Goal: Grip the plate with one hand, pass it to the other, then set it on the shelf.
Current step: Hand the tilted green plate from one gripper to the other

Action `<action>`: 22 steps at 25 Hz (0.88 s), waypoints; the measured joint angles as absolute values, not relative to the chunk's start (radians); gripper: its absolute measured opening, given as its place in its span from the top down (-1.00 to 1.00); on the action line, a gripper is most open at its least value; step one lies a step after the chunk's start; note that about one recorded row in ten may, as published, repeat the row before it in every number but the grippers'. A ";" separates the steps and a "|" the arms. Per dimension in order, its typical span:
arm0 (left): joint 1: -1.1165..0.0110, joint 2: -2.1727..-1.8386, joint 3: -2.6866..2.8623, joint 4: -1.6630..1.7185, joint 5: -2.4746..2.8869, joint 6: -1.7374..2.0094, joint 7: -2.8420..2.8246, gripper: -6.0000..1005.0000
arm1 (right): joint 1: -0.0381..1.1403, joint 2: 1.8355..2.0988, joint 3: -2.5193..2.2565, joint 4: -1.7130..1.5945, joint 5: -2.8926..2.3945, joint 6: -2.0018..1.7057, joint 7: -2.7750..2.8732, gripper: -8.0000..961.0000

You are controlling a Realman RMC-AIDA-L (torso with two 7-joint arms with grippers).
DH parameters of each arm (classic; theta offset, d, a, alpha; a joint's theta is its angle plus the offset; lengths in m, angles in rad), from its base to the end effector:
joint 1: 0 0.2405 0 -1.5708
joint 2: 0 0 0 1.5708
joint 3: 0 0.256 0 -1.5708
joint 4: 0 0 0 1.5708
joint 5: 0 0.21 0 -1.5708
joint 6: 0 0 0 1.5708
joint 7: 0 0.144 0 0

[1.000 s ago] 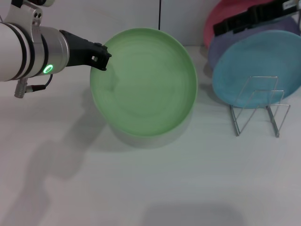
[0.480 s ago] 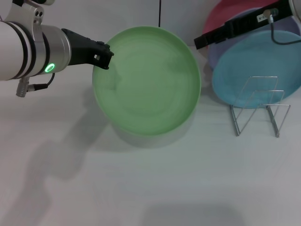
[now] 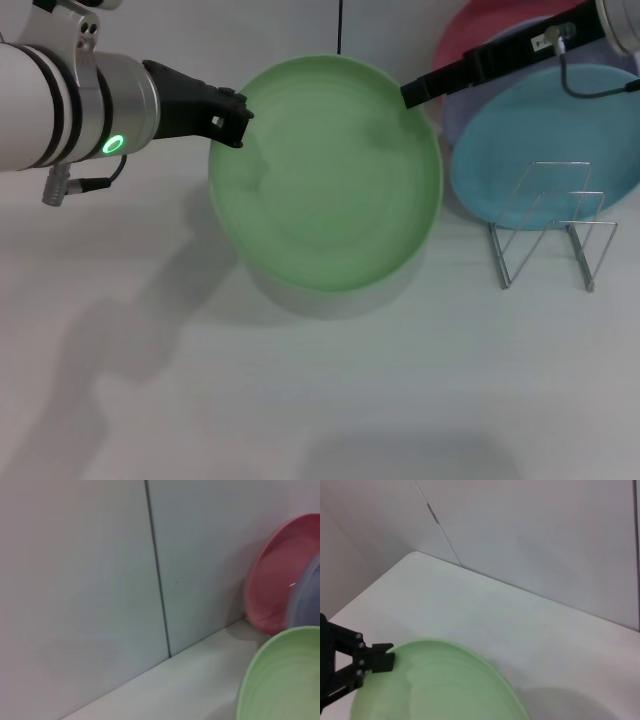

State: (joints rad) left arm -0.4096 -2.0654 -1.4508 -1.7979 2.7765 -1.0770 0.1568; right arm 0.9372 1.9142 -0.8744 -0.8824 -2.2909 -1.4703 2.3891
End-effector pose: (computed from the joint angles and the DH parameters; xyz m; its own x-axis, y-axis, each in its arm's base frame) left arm -0.0986 0.3592 0.0230 0.8673 0.4233 0.2620 0.4745 -0.5440 -0.6920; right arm 0.1352 0.4475 0.0724 0.7000 -0.6654 -0.2595 -0.7140 -0.6604 -0.2326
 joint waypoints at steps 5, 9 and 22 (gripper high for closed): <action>-0.410 -2.065 -1.454 -1.798 2.766 -1.075 0.161 0.93 | 0.944 1.920 -0.881 -0.870 -2.292 -1.460 2.384 -0.67; -0.410 -2.065 -1.454 -1.798 2.766 -1.074 0.161 0.93 | 0.956 1.922 -0.884 -0.854 -2.293 -1.451 2.373 -0.67; -0.407 -2.065 -1.454 -1.798 2.766 -1.074 0.170 0.93 | 0.965 1.932 -0.898 -0.853 -2.293 -1.443 2.369 0.21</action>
